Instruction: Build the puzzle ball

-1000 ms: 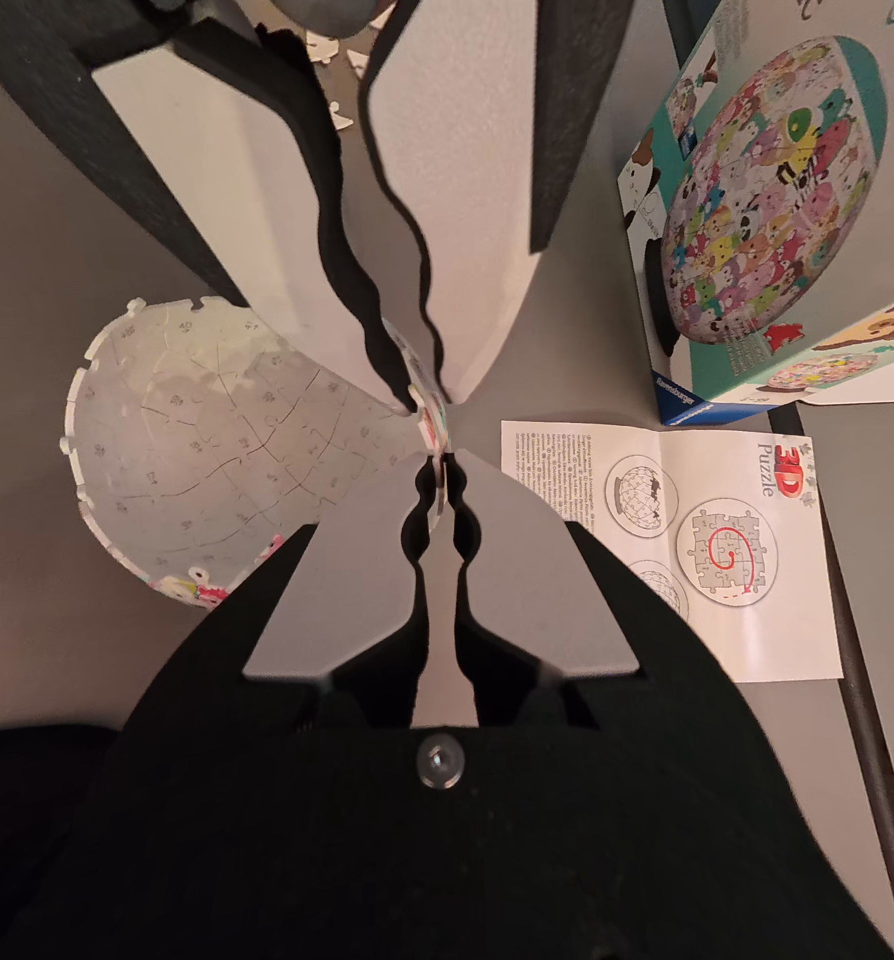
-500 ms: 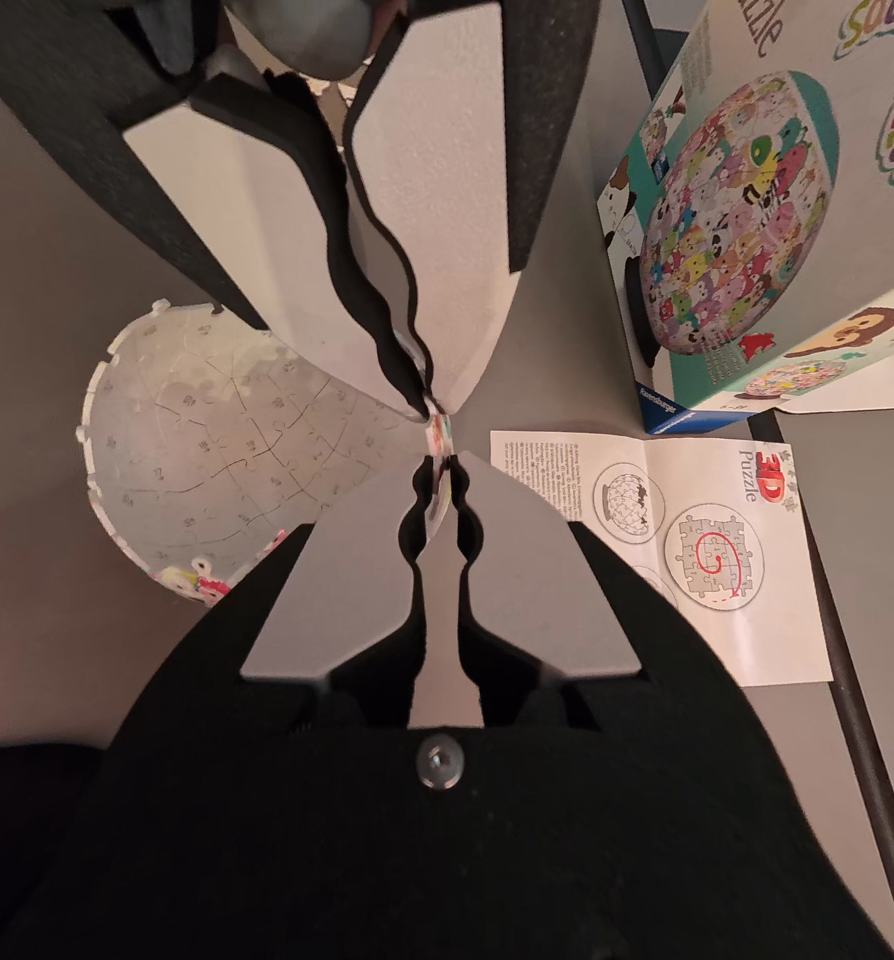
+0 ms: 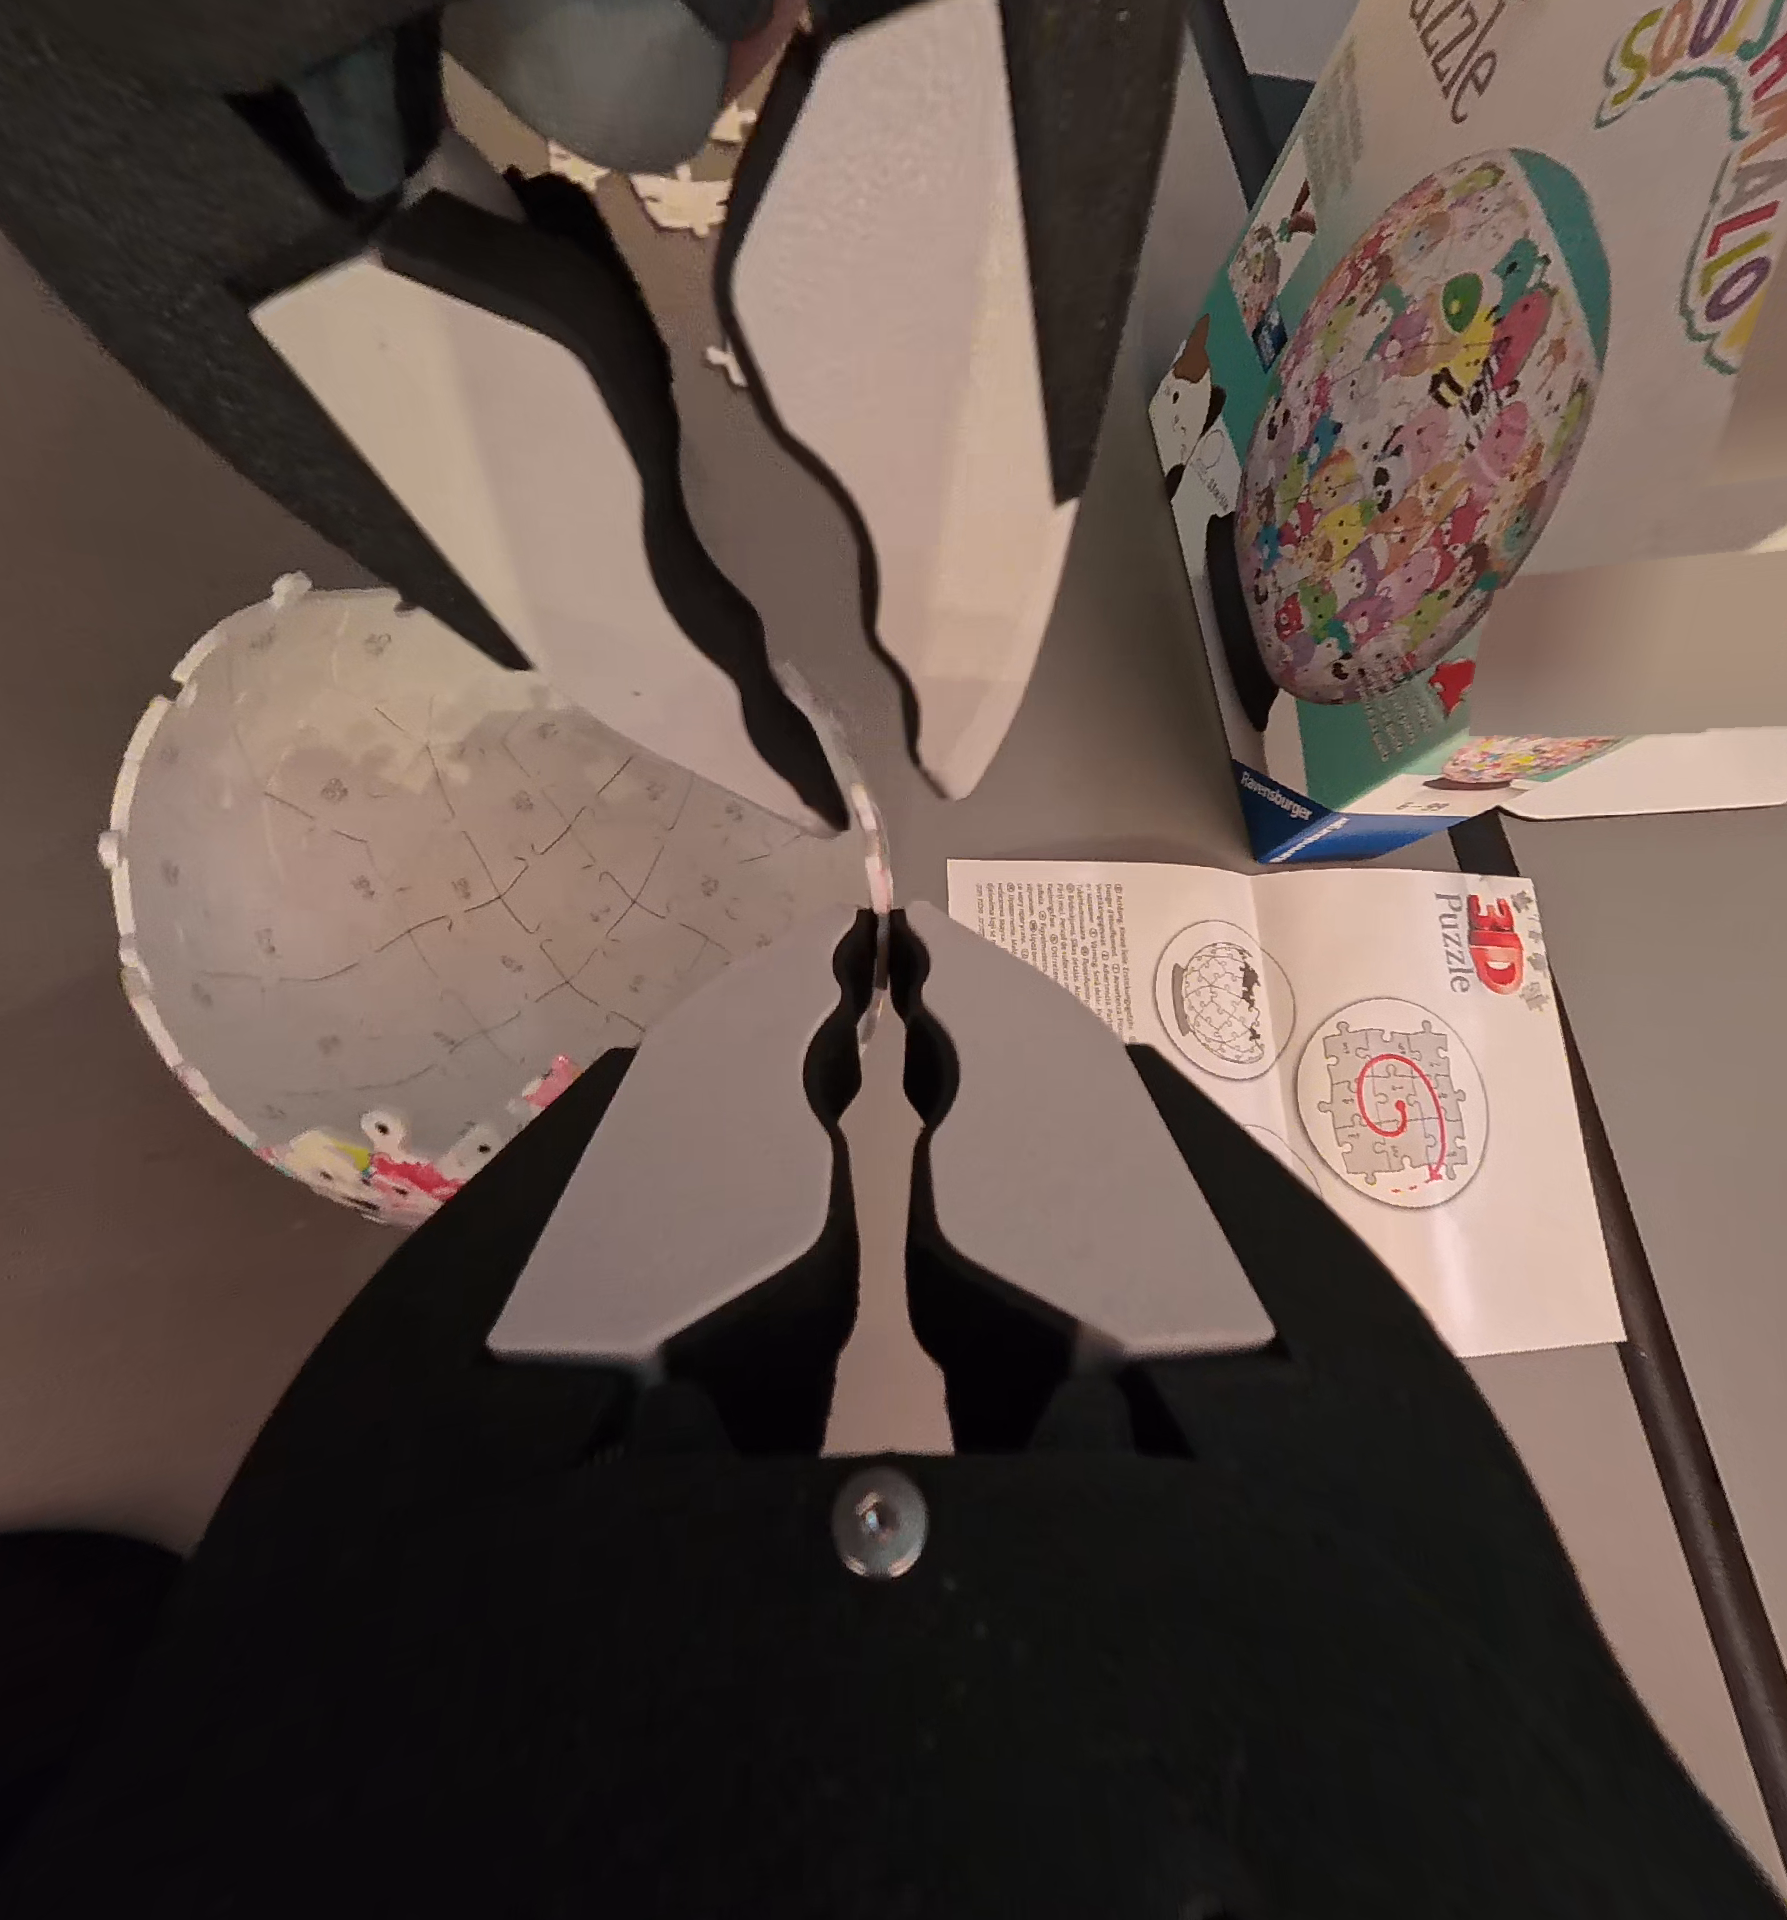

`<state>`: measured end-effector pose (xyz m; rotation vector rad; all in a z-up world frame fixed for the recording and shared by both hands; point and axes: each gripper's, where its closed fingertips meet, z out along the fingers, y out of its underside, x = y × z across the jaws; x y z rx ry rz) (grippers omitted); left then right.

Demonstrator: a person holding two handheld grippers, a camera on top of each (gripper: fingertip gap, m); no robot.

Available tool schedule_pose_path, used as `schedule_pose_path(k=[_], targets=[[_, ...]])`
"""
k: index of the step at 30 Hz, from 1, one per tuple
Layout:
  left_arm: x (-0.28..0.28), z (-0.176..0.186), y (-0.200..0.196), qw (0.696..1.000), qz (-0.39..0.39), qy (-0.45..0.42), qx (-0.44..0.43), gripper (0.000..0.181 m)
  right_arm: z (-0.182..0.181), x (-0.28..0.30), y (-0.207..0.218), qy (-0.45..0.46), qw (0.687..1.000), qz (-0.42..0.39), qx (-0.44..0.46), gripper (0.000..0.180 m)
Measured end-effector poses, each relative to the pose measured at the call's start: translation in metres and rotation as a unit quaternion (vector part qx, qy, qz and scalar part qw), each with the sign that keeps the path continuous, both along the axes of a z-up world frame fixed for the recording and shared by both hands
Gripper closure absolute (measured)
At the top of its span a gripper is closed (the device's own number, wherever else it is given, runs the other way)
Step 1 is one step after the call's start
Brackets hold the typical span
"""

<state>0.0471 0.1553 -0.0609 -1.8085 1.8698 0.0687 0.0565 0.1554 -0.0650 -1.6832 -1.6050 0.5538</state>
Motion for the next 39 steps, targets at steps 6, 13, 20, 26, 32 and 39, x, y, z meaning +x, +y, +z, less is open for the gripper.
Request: schedule_pose_path(k=[6,13,20,26,32,39], targets=[[0.001,-0.005,-0.001,1.000,0.000,0.000,-0.007,0.160,0.000,-0.001,-0.001,0.008,1.000,0.010,0.002,0.176],[0.006,-0.009,0.000,0.999,0.002,-0.012,-0.034,0.175,0.000,0.000,0.001,0.013,1.000,0.008,0.012,0.176],[0.007,-0.009,-0.001,0.999,-0.004,-0.007,-0.031,0.178,0.004,0.004,0.001,0.022,1.000,0.004,0.005,0.168],[0.006,-0.009,0.000,0.999,-0.002,-0.006,-0.031,0.178,0.006,0.007,-0.003,0.027,0.999,0.007,-0.022,0.167],[0.007,-0.009,-0.001,0.999,-0.001,-0.004,-0.034,0.178,-0.002,0.003,0.000,0.009,1.000,0.001,-0.029,0.166],[0.005,-0.010,0.000,0.999,0.002,-0.002,-0.033,0.179,-0.004,0.005,0.000,-0.001,0.999,0.000,-0.042,0.172]])
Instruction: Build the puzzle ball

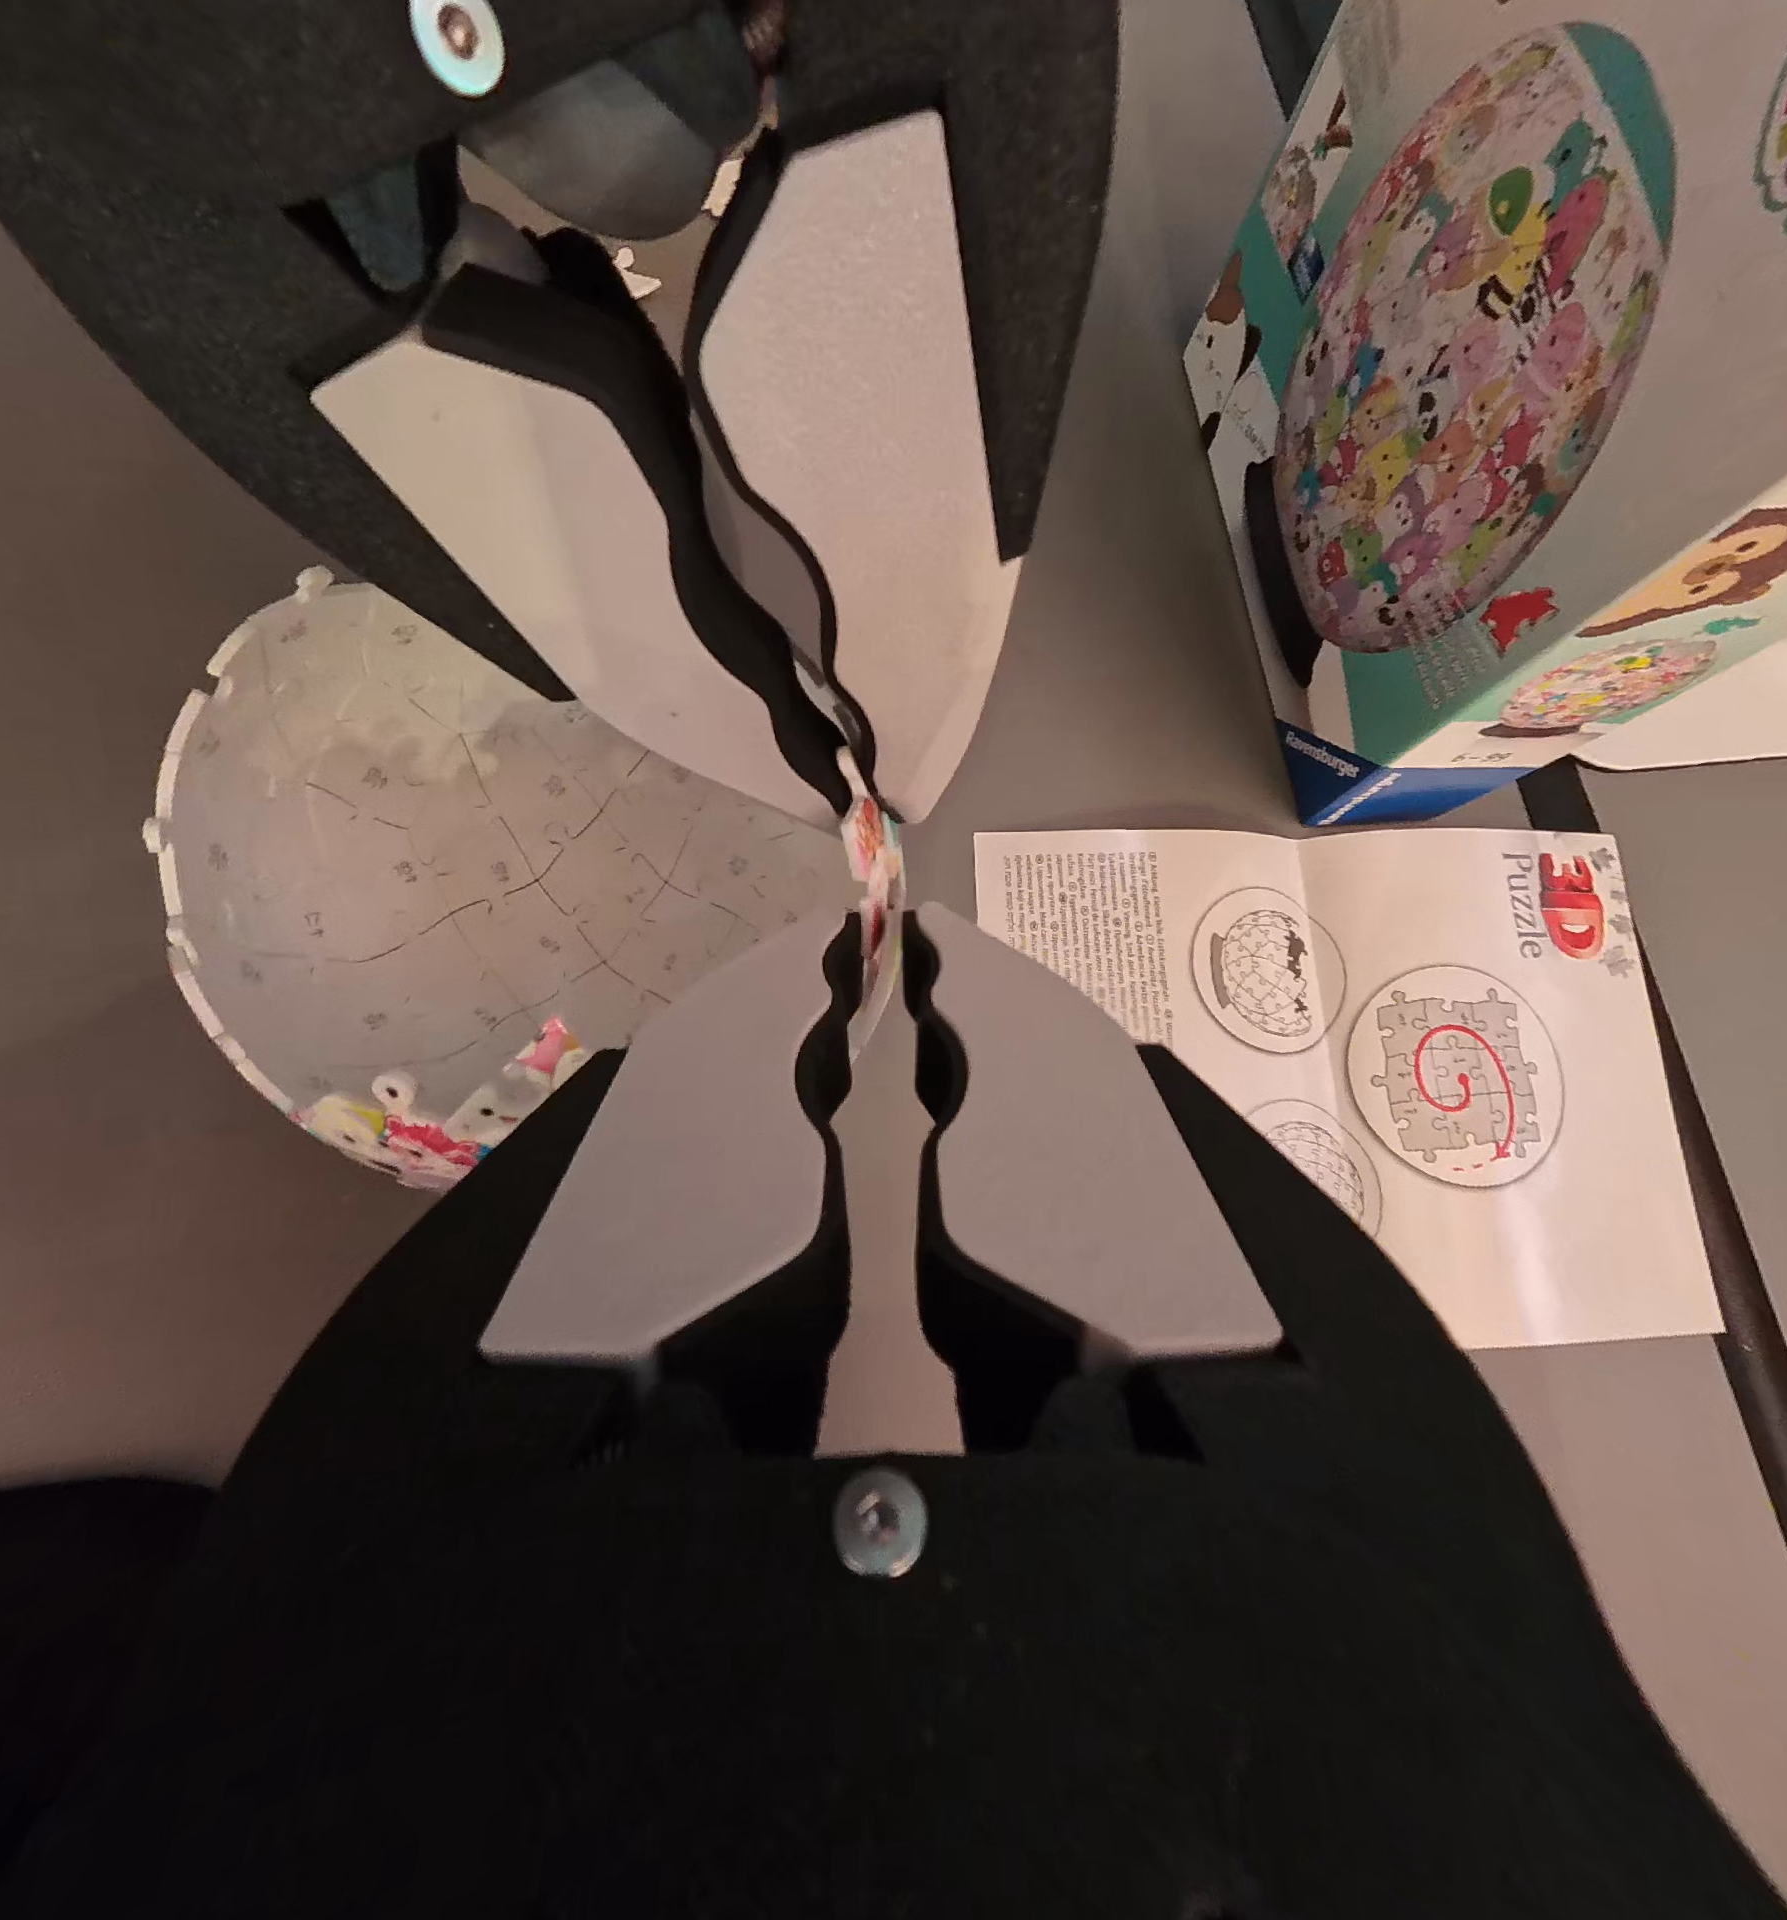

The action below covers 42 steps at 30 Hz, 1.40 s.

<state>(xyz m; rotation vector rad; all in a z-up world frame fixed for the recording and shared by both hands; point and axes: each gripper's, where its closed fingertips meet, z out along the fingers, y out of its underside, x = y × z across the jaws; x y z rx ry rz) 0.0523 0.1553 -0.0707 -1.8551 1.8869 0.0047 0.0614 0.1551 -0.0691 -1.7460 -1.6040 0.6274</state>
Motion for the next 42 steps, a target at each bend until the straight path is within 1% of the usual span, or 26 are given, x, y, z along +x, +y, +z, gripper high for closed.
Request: schedule_pose_path(k=[3,6,11,13,18,25,29,38,42], targets=[[-0.0006,-0.0009,0.0005,1.000,0.001,0.002,0.001,0.179,-0.0015,-0.0009,-0.0003,0.003,1.000,0.003,-0.005,0.174],[-0.0006,-0.0007,0.0001,1.000,0.001,0.000,-0.001,0.179,-0.0001,-0.0006,0.0036,0.012,1.000,-0.002,0.005,0.165],[0.0000,-0.0005,-0.0005,1.000,0.002,0.000,-0.002,0.179,-0.0006,-0.0012,0.0031,0.021,1.000,0.002,-0.003,0.165],[0.0002,-0.0004,-0.0005,1.000,0.003,0.000,-0.004,0.179,-0.0010,-0.0018,0.0003,0.022,1.000,0.013,-0.003,0.172],[-0.0002,-0.0012,0.0001,1.000,0.004,0.003,-0.003,0.178,-0.0022,-0.0019,0.0023,0.016,1.000,0.008,-0.001,0.176],[-0.0006,-0.0014,0.0001,1.000,0.004,0.001,-0.003,0.178,-0.0026,-0.0023,0.0023,0.009,1.000,0.010,0.013,0.176],[-0.0002,-0.0009,-0.0001,1.000,0.004,0.001,-0.003,0.179,-0.0019,-0.0022,0.0010,0.019,1.000,0.017,-0.001,0.174],[0.0010,-0.0010,0.0005,1.000,0.010,0.002,-0.007,0.178,0.0004,-0.0029,0.0002,0.032,0.999,0.028,0.011,0.172],[0.0020,0.0026,0.0020,1.000,0.010,-0.003,-0.004,0.170,0.0027,-0.0003,-0.0012,0.035,0.999,0.031,0.012,0.171]])
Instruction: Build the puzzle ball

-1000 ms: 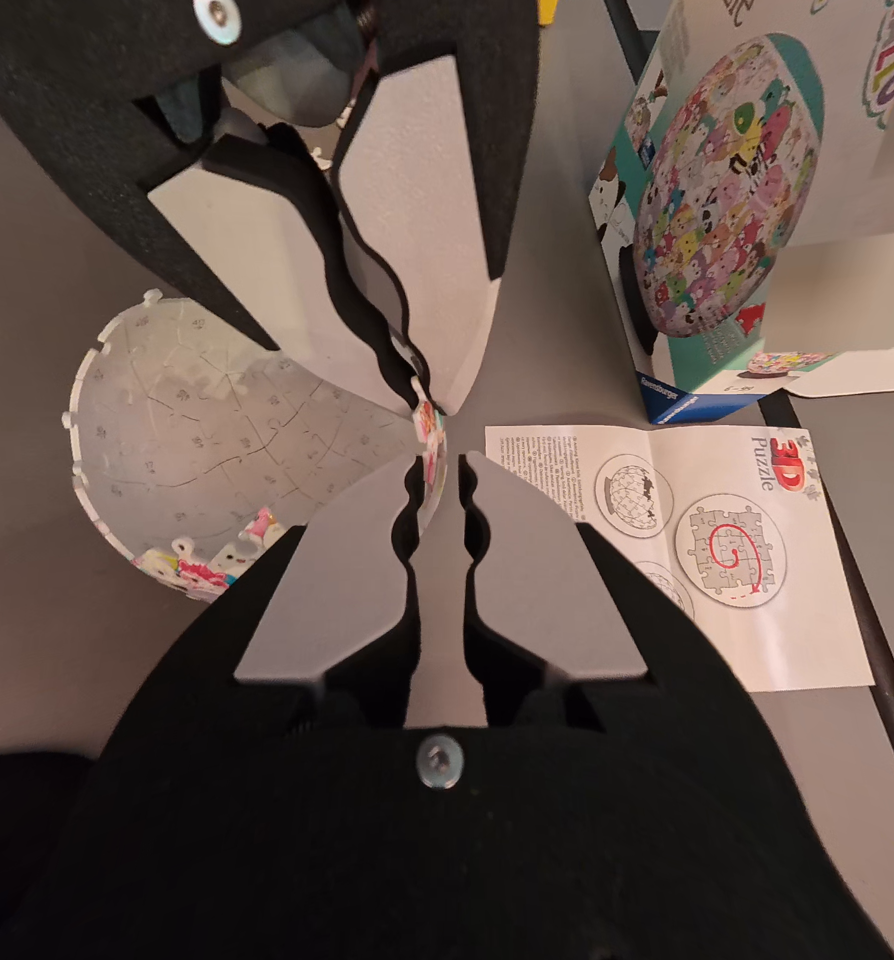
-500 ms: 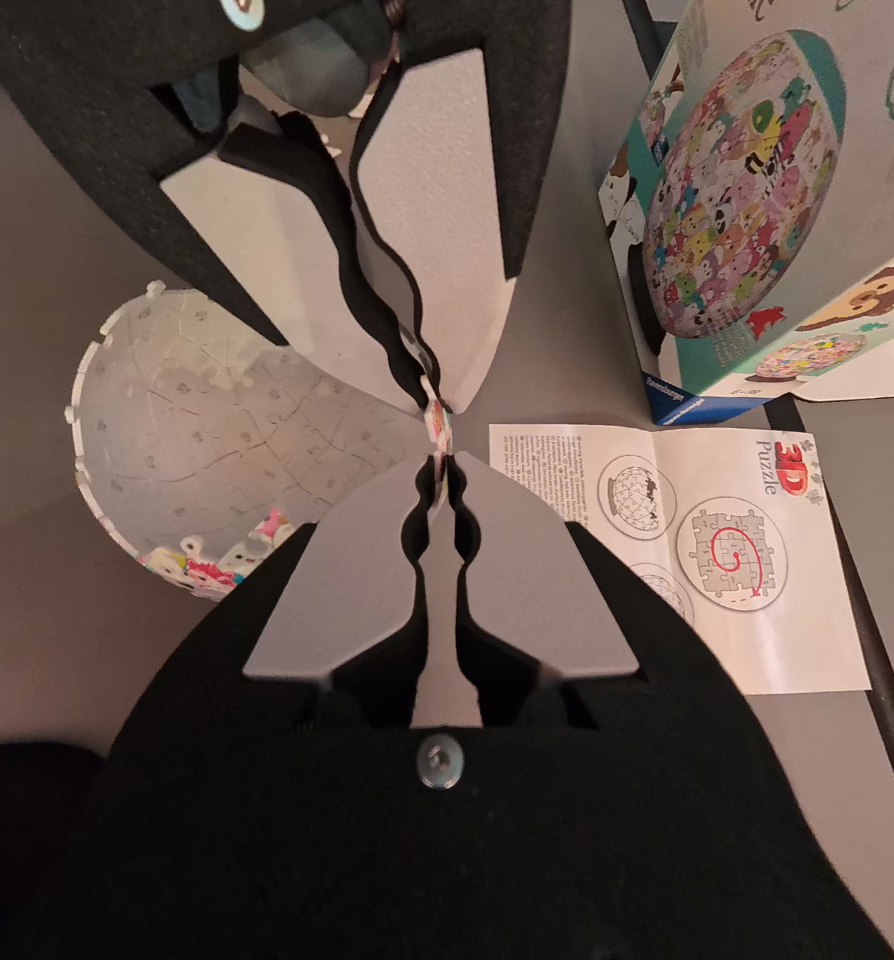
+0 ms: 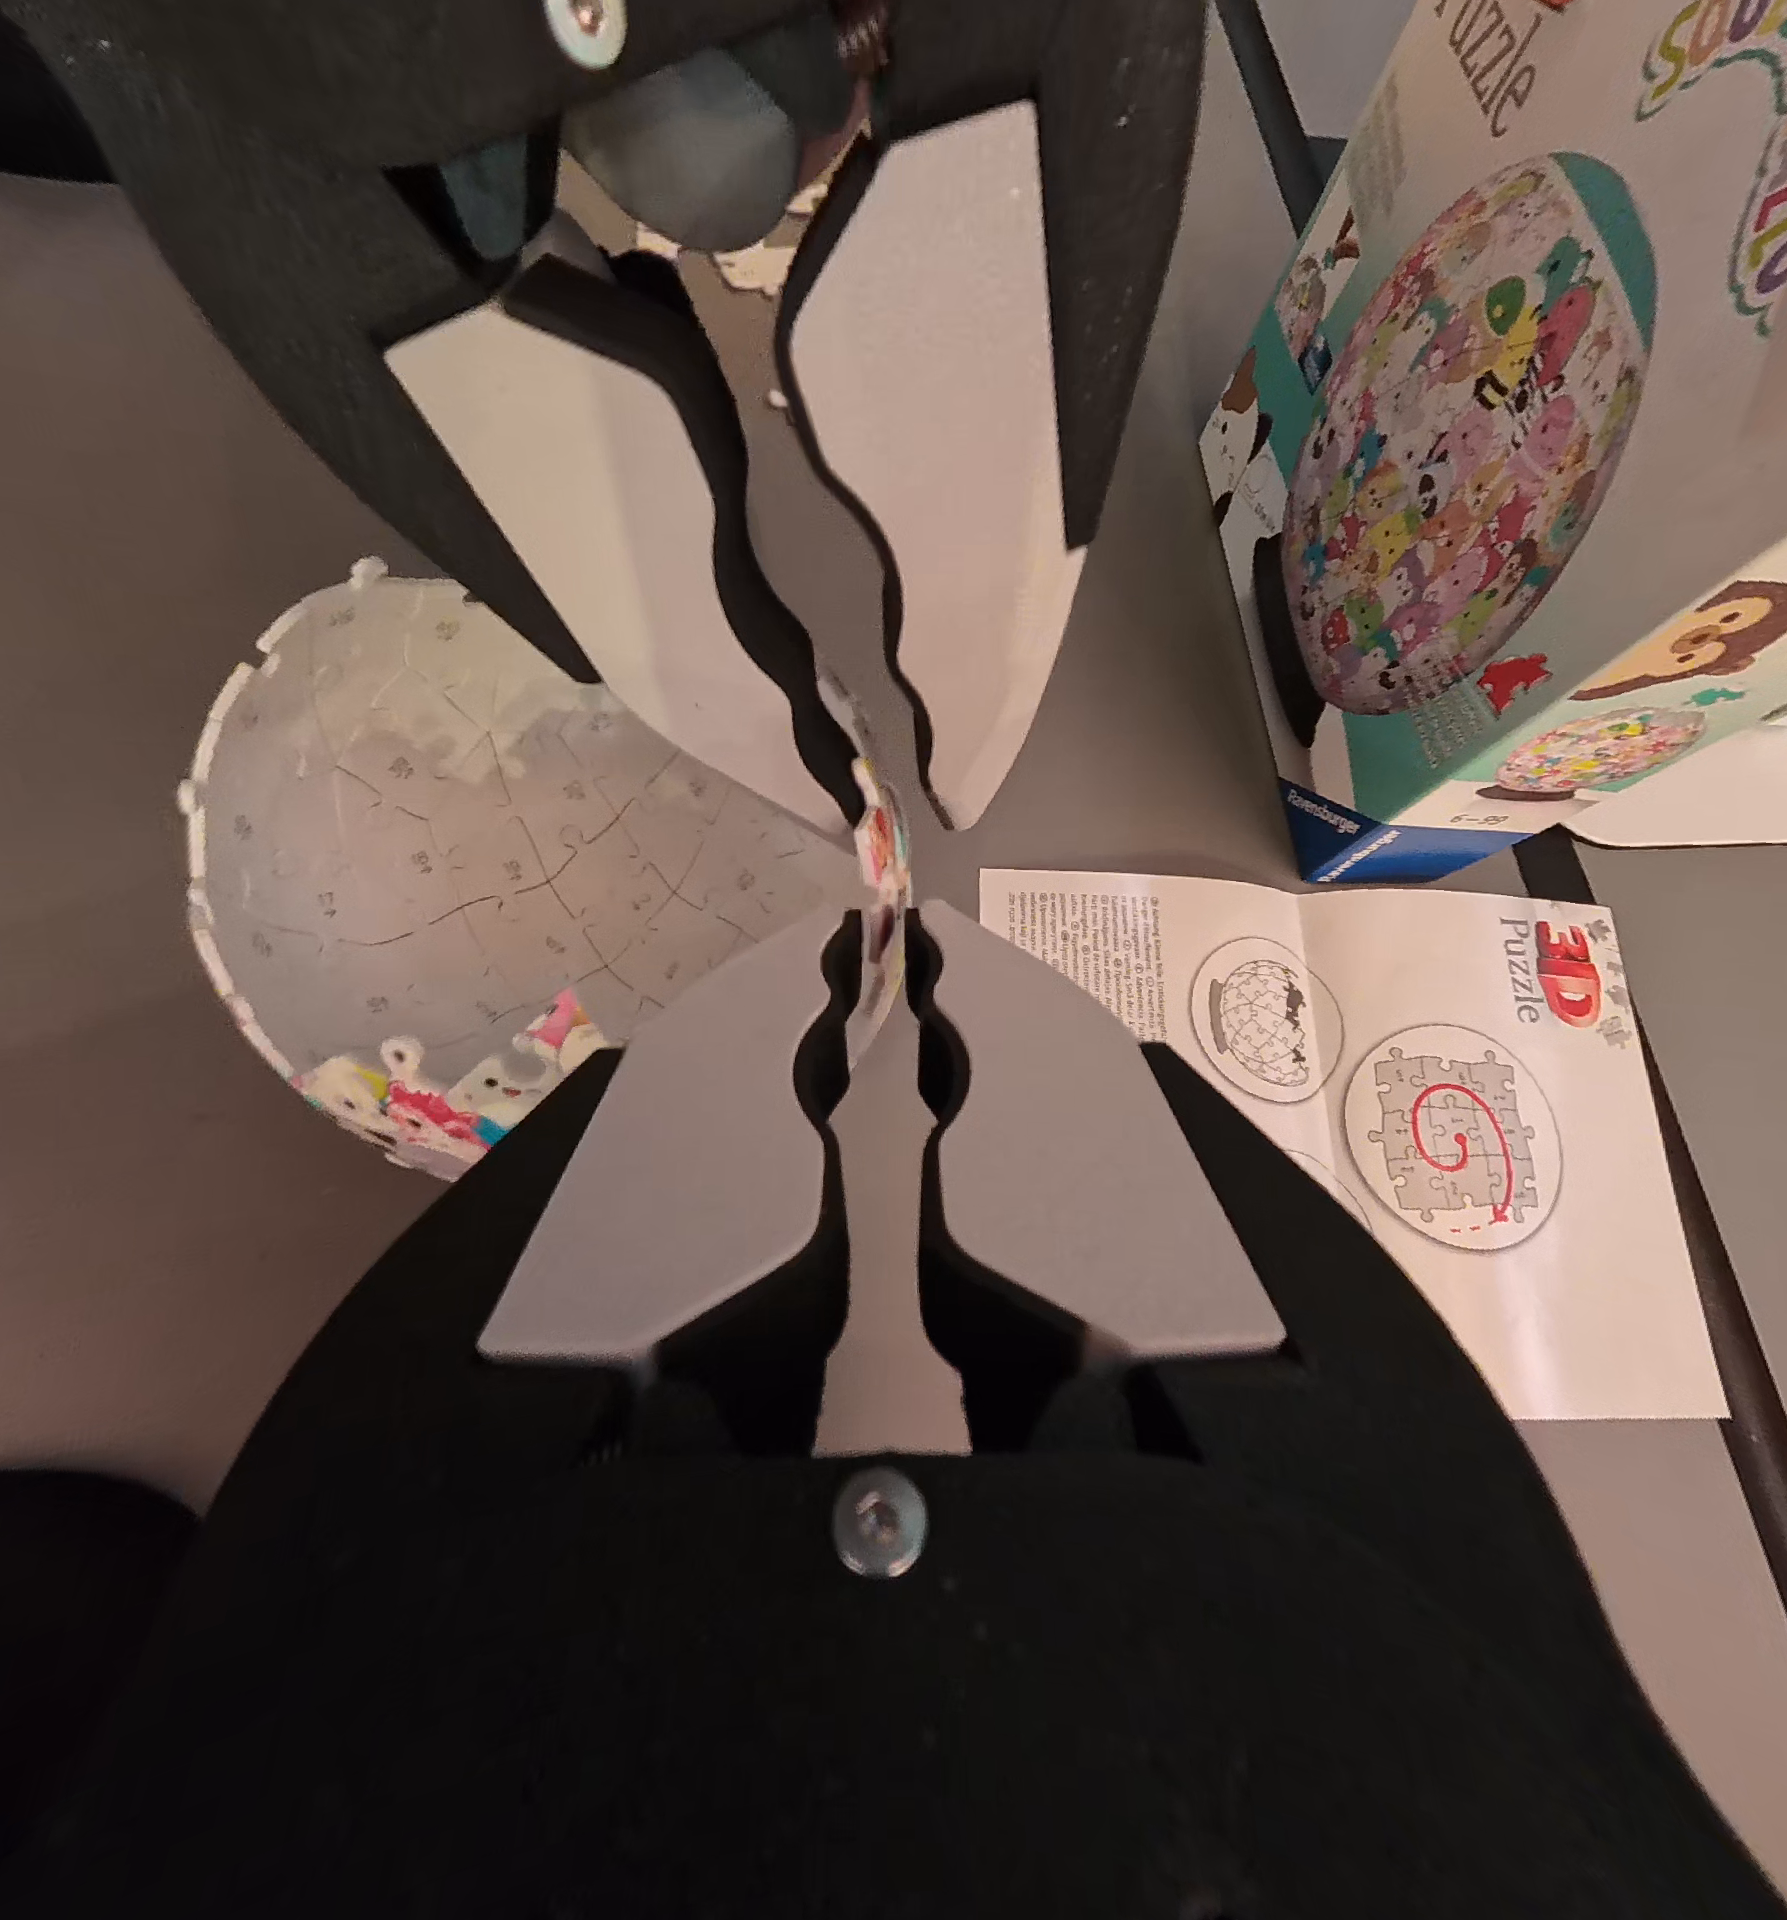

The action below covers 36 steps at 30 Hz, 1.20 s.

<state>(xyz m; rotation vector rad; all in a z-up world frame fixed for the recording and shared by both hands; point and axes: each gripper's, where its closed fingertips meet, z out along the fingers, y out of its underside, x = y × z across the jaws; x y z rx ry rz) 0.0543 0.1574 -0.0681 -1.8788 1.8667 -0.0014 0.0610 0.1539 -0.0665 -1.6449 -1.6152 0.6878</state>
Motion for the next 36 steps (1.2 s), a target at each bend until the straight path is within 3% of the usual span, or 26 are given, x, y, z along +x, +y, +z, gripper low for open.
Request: schedule_pose_path(k=[5,10,23,25,27,33,36], targets=[[0.004,-0.003,-0.003,1.000,-0.007,0.002,-0.014,0.165,0.013,0.006,-0.004,0.024,1.000,0.005,0.002,0.164],[0.006,-0.009,0.000,0.999,-0.023,0.024,0.002,0.177,0.025,0.015,-0.004,0.054,0.999,-0.002,0.001,0.165],[0.001,-0.010,-0.003,0.999,-0.016,0.030,-0.020,0.178,0.021,0.016,-0.007,0.039,0.999,0.002,0.002,0.165],[0.000,-0.011,0.000,0.999,-0.020,0.044,0.001,0.158,0.022,0.016,-0.007,0.039,0.999,0.002,0.002,0.165],[0.002,-0.013,0.000,0.998,-0.026,0.052,0.012,0.153,0.023,0.017,-0.007,0.041,0.999,0.000,0.002,0.165],[0.008,-0.016,0.000,0.997,-0.043,0.058,0.016,0.176,0.027,0.021,-0.007,0.049,0.999,-0.002,0.005,0.166],[0.007,-0.016,0.000,0.997,-0.045,0.064,0.013,0.177,0.027,0.022,-0.006,0.050,0.999,-0.004,0.004,0.166]])
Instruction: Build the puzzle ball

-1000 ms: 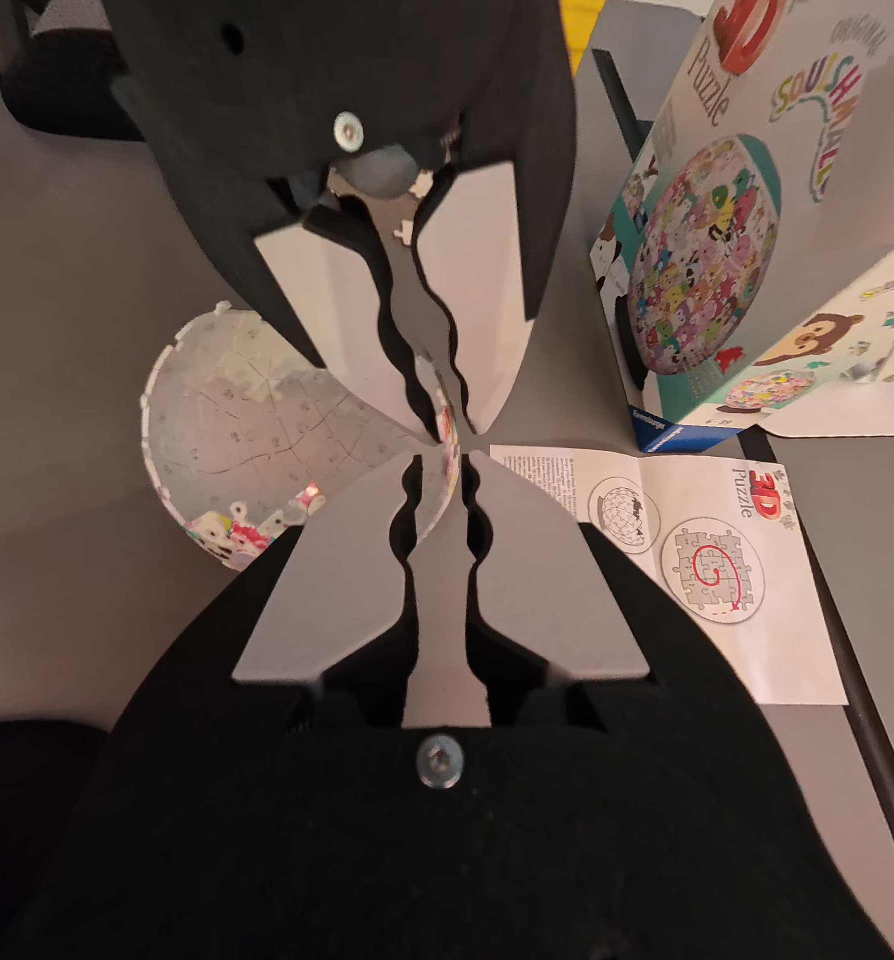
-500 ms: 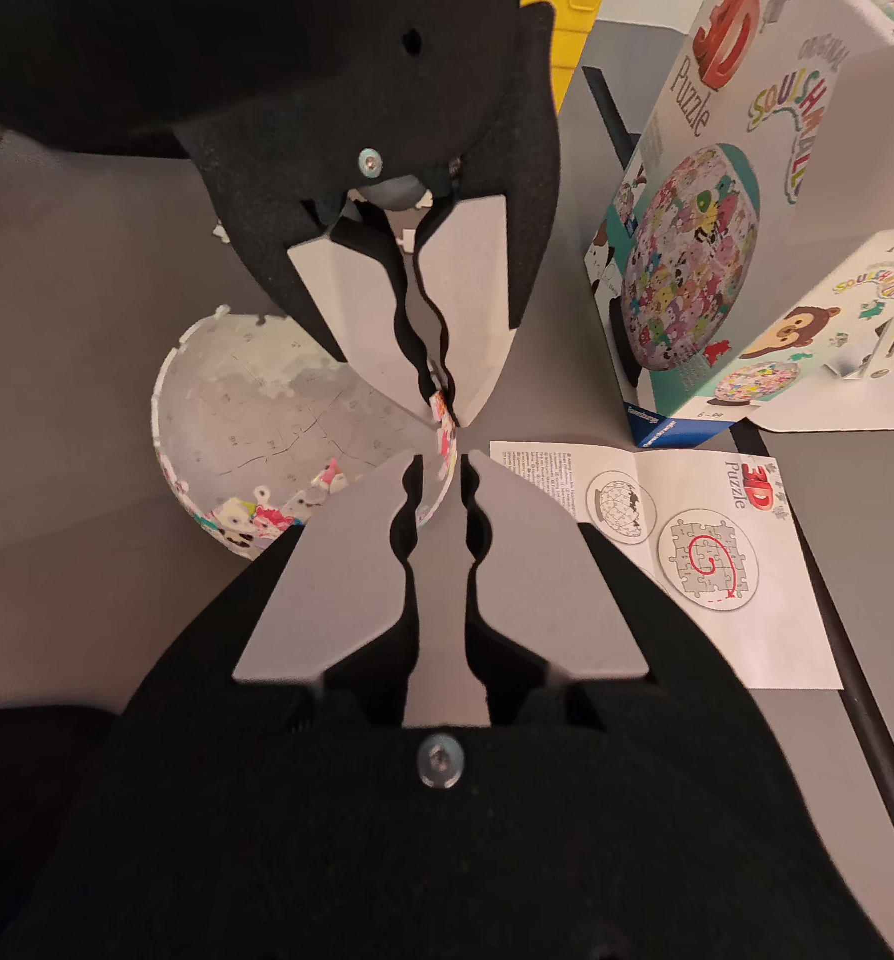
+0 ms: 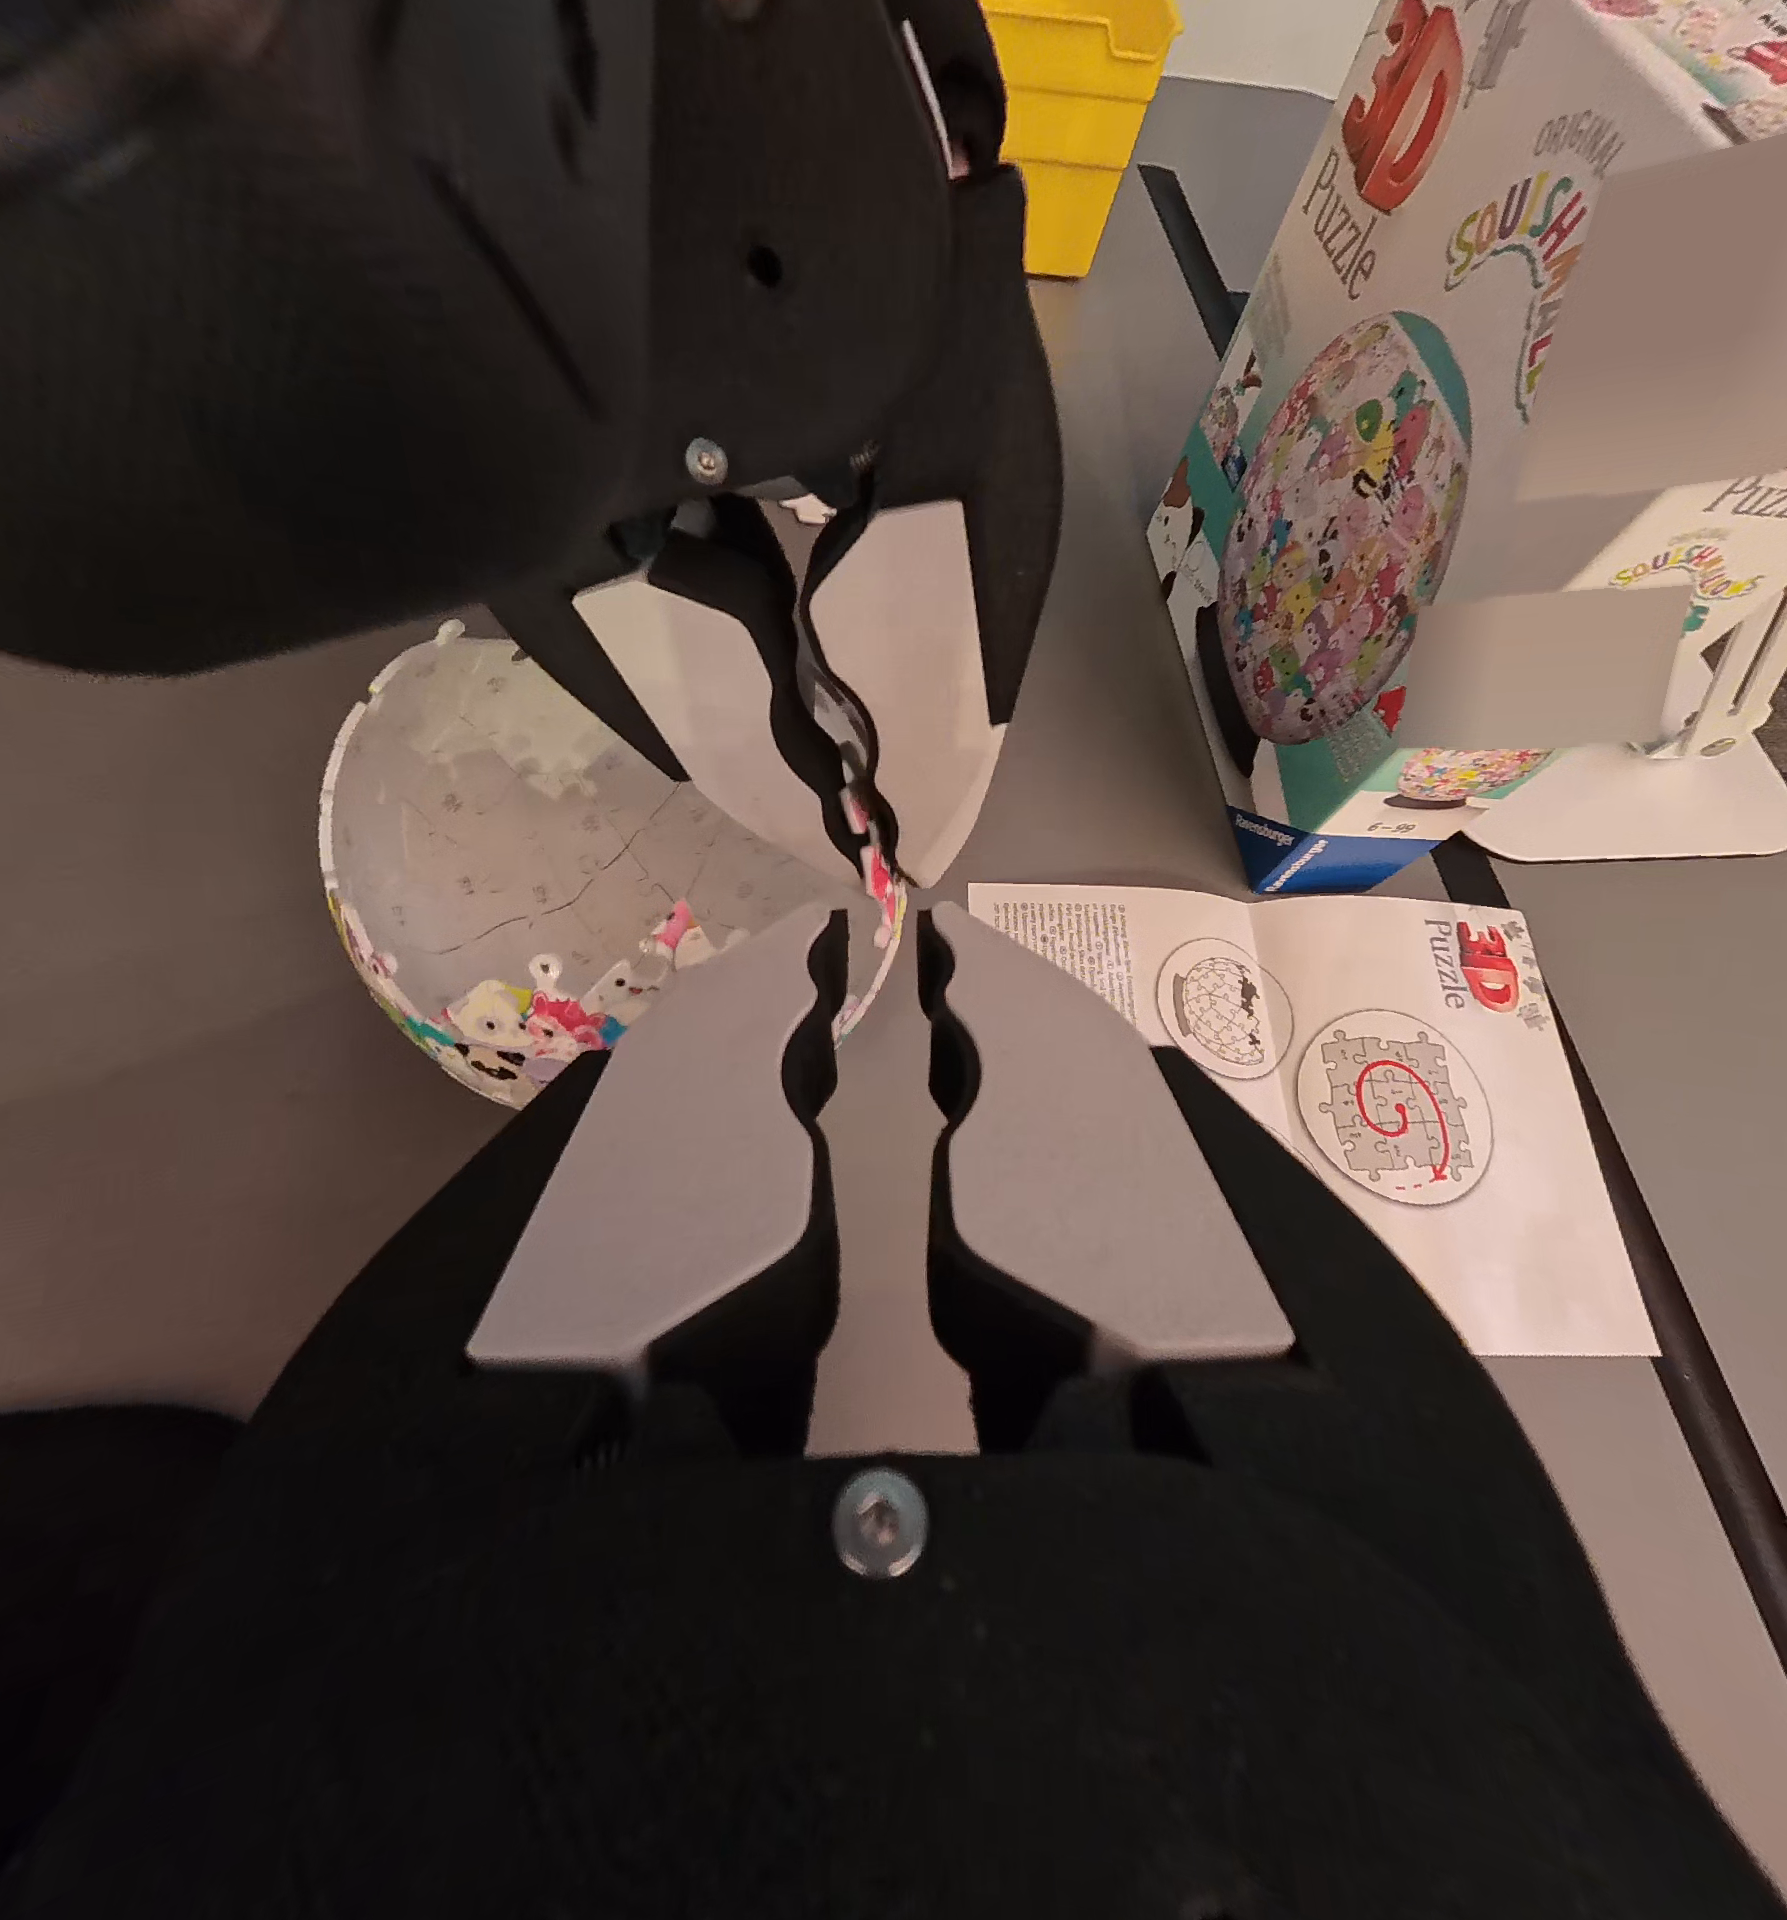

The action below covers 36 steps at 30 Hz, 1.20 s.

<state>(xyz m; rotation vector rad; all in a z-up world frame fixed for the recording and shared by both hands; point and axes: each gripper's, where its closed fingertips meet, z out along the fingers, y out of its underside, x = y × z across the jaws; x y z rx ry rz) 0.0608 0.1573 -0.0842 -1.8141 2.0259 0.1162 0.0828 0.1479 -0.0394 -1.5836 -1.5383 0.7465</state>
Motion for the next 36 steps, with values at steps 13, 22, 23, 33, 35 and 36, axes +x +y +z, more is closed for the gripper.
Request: schedule_pose_path(k=[13,22,23,33,35,36], targets=[[-0.002,0.020,-0.005,0.998,0.027,-0.055,-0.011,0.140,-0.002,0.000,-0.002,-0.001,1.000,0.004,-0.004,0.167],[-0.029,0.146,-0.051,0.914,0.060,-0.400,-0.037,0.134,0.030,0.001,0.014,0.074,0.994,-0.044,0.061,0.162],[-0.042,0.157,-0.061,0.897,0.060,-0.436,-0.039,0.134,0.038,0.002,0.016,0.093,0.992,-0.053,0.072,0.160],[-0.188,0.124,-0.135,0.817,0.144,-0.555,-0.057,0.130,0.102,0.010,-0.001,0.197,0.963,-0.109,0.147,0.151],[-0.207,0.110,-0.146,0.812,0.164,-0.556,-0.072,0.131,0.078,-0.002,-0.007,0.128,0.981,-0.081,0.122,0.148],[-0.215,0.105,-0.151,0.811,0.169,-0.555,-0.075,0.132,0.063,-0.008,-0.007,0.081,0.987,-0.068,0.117,0.145]])
